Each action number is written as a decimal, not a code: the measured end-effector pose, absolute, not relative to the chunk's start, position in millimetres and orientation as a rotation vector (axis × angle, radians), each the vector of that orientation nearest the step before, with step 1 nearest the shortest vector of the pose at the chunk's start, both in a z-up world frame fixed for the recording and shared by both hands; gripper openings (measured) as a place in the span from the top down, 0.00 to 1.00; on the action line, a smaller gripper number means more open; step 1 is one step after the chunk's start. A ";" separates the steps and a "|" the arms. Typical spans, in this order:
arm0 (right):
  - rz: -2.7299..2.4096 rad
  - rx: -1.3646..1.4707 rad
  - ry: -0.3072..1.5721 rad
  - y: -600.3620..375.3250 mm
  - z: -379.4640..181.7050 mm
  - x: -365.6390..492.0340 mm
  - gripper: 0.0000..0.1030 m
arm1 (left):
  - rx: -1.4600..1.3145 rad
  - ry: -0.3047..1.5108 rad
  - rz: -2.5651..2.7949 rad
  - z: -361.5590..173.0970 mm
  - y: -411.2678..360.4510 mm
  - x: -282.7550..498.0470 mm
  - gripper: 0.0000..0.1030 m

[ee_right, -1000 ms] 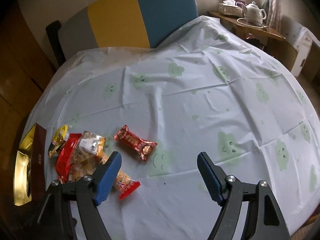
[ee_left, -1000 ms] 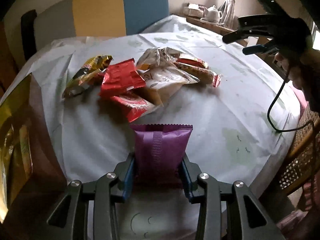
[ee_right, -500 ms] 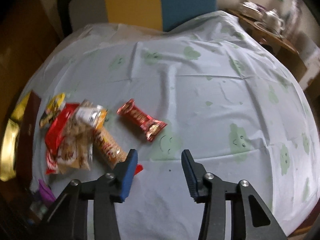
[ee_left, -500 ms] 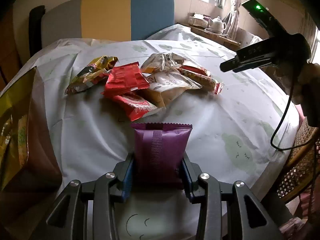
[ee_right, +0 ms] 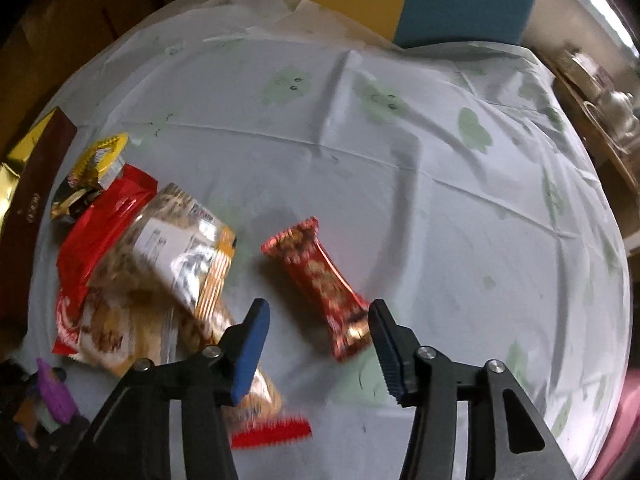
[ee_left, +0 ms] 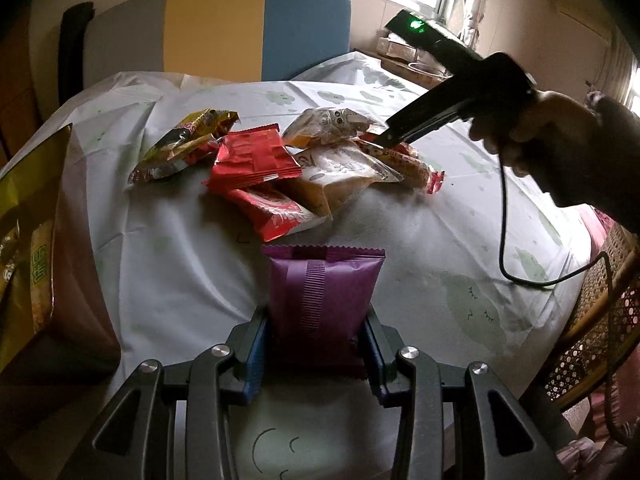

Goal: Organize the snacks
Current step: 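Grasp the purple pouch with the left gripper while the right gripper grasps the red candy bar, then carry the purple pouch into the gold box and release it with the left gripper, then carry the red candy bar into the gold box and open the right gripper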

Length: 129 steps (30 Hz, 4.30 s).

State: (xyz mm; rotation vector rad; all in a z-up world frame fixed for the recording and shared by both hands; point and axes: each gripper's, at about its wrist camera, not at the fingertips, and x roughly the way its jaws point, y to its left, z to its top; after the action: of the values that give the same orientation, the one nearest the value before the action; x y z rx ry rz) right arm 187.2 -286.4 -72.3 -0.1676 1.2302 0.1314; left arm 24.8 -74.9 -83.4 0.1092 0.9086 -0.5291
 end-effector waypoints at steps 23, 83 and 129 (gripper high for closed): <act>0.020 -0.161 1.371 -315.2 -74.9 106.8 0.78 | 0.067 0.938 -0.532 -78.3 -70.4 31.1 0.60; 0.031 -0.221 1.310 -302.7 -67.4 95.7 0.77 | -0.148 0.865 -0.055 2.4 59.2 59.3 0.37; -0.037 -0.102 1.286 -325.5 -59.6 102.8 0.78 | -0.169 0.865 0.052 -27.6 83.5 27.2 0.35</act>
State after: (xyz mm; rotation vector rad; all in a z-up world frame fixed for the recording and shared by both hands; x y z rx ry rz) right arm 102.8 -325.5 -59.6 -0.1022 1.2863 -0.0366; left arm 27.2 83.5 -27.6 -0.1691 0.8648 0.0521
